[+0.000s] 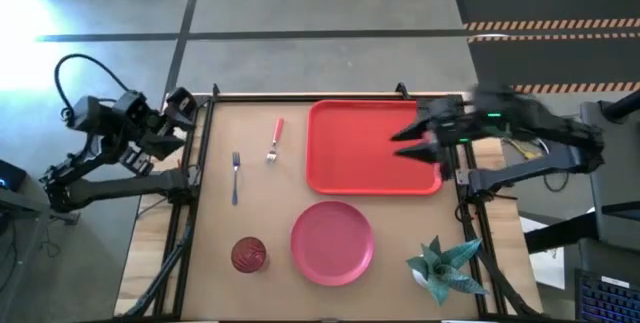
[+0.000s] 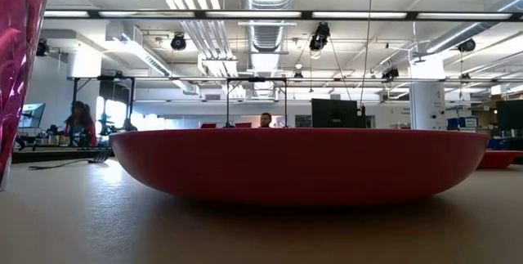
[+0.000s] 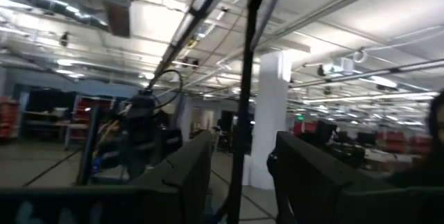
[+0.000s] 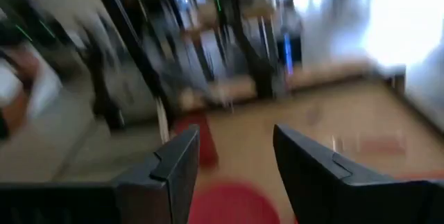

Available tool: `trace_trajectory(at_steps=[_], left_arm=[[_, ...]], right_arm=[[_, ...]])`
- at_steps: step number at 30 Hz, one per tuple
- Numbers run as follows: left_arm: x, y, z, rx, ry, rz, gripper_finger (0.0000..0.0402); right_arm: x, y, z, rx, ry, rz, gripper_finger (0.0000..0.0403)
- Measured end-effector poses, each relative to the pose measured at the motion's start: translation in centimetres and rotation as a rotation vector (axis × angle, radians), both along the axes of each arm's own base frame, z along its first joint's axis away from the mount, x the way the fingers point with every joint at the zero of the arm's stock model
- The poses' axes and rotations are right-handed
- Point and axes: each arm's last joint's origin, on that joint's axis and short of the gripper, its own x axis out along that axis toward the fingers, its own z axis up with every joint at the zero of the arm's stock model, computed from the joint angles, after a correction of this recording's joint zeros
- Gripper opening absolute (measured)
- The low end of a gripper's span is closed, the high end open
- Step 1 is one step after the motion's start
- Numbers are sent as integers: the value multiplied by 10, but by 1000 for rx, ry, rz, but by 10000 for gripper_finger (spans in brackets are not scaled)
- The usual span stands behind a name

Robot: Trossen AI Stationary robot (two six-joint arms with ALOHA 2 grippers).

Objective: Pick and place plate/cup/fork/spoon on tray
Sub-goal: Put the pink plate on the red tray

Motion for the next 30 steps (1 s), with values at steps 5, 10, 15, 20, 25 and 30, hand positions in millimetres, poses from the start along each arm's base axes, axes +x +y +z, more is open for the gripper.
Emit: trace_trajectory(at_steps=[5,10,15,20,25,30], left_arm=[[-9,-4,1,13,-15,-19,146],[-18,-7,-1,6,4,-21,146],[-21,-8,-2,8,4,-19,146],[-21,-8,-2,10,5,-18,146],[-19,-7,-3,7,11,-18,146],[-19,-7,-3,4,12,-20,146]], right_arm=[[47,1,-28,76,296,56,176],[72,10,-65,162,561,126,175],[96,24,-117,231,806,174,167],[106,37,-142,228,929,207,160],[118,43,-177,201,1047,215,163],[125,44,-197,184,1090,242,166]])
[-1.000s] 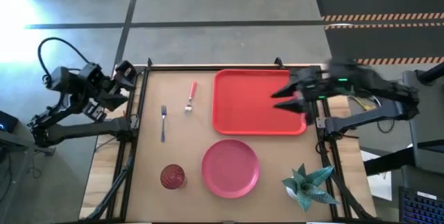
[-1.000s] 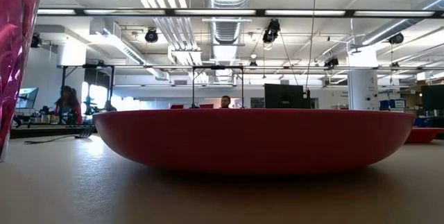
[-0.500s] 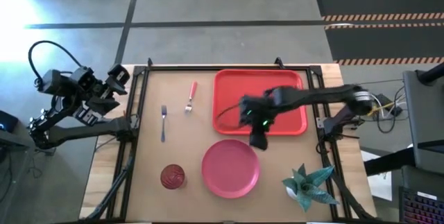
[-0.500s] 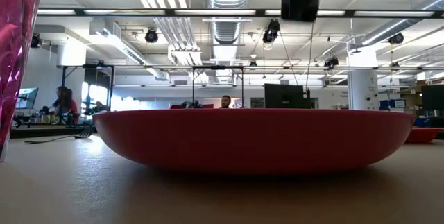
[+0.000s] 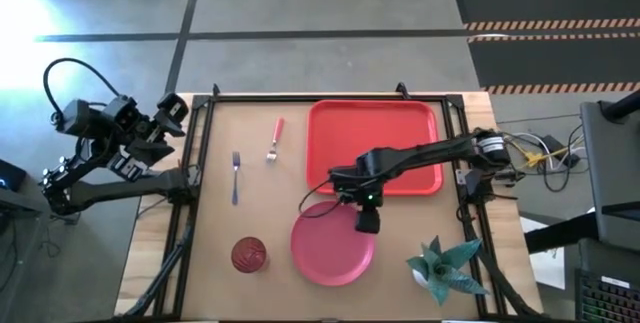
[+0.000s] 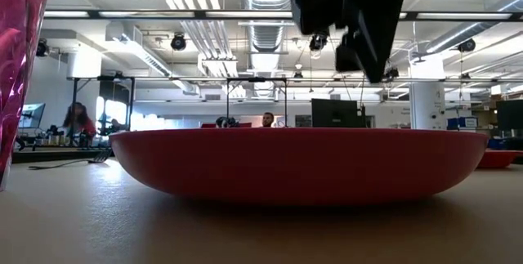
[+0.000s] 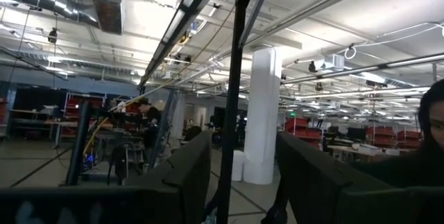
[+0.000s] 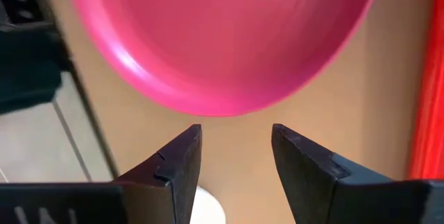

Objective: Pick and place plate/cup/fork/spoon on tray
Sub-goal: Put the pink plate on the red tray

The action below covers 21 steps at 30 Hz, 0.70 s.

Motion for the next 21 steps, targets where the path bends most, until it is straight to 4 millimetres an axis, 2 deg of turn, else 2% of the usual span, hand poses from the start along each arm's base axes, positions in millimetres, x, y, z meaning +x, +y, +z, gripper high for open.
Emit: trace_trajectory(at_steps=[2,6,10,21], left_arm=[[0,0,0,-2,0,-1,146],[0,0,0,-2,0,-1,146],[0,0,0,-3,3,-2,146],[1,0,-2,-12,29,-3,146]], right_arm=[[3,0,-11,-22,27,9,166],[5,-2,-15,-32,20,25,166],[9,-5,-28,-76,20,32,167],[15,-12,-42,-136,-59,21,167]])
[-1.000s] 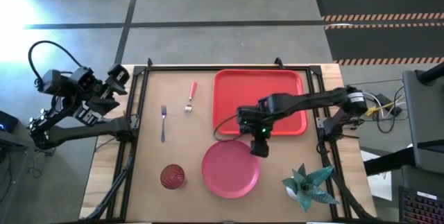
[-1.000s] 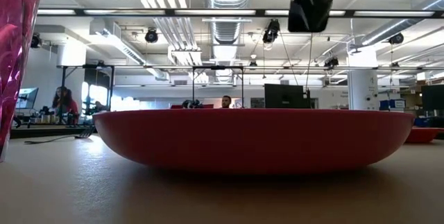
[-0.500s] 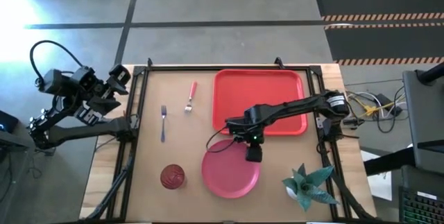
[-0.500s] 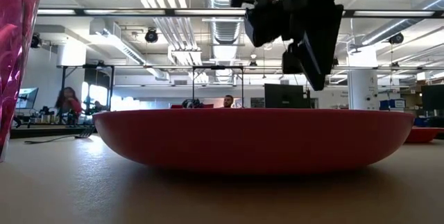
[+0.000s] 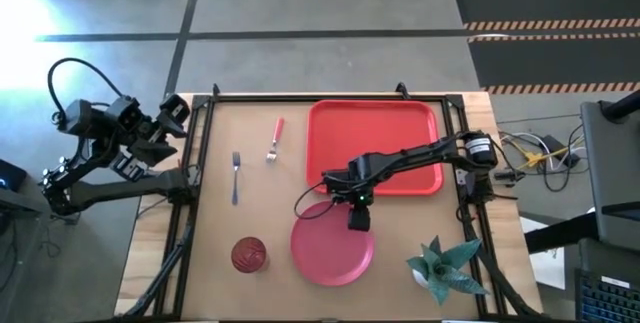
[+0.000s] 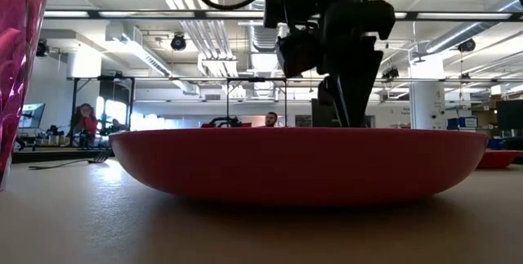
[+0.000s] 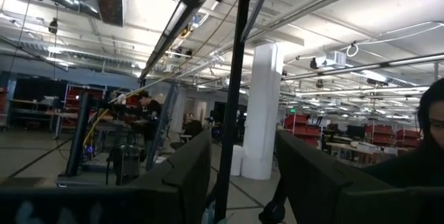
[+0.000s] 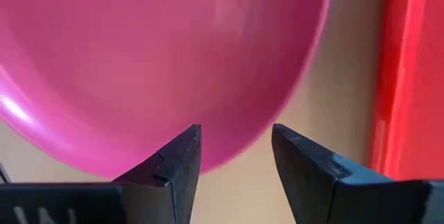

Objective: Pick and place plate/cup/fork/spoon on tray
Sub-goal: Put the pink plate on the red tray

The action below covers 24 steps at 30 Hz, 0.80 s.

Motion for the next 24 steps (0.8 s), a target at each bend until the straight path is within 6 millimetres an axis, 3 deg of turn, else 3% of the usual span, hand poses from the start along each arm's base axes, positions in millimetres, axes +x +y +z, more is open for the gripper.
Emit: trace_trajectory(at_steps=[10,24], left_arm=[[0,0,0,1,0,-2,146],[0,0,0,1,-1,-1,146]], right_arm=[[-1,-5,-14,-55,-4,9,167],[0,-13,-11,-76,-14,0,167]])
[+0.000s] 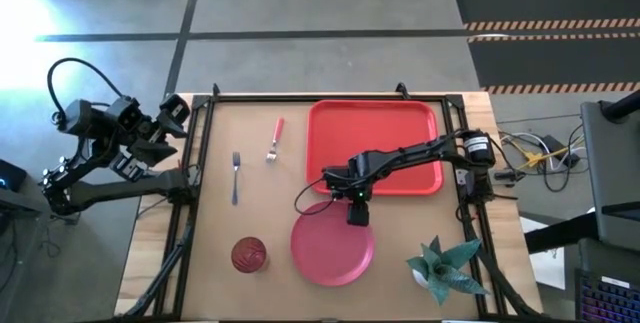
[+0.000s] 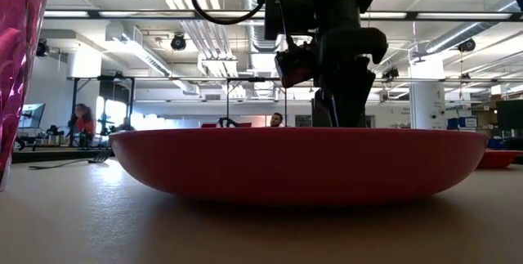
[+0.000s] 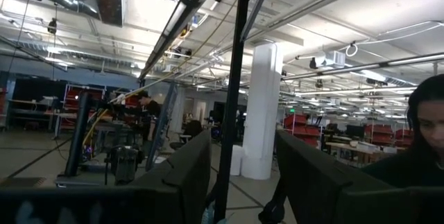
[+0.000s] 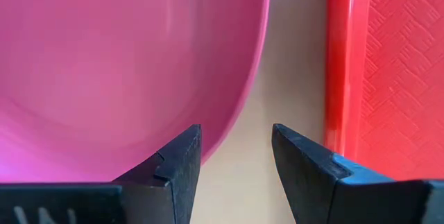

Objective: Pick and place plate/cup/fork/spoon on tray
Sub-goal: Put the pink plate on the red tray

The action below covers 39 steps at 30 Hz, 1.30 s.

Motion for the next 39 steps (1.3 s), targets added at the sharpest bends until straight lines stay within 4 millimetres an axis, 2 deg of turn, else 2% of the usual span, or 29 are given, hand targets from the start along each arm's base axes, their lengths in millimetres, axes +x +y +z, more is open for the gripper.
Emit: trace_trajectory(at_steps=[14,29,39], left_arm=[[0,0,0,0,-1,0,146],[0,0,0,-1,-1,0,146],[0,0,0,0,-1,-1,146]], right_arm=[[-2,1,-6,26,0,2,216],[-7,2,-30,38,-37,-46,217],[-7,1,-32,42,-51,-47,214]])
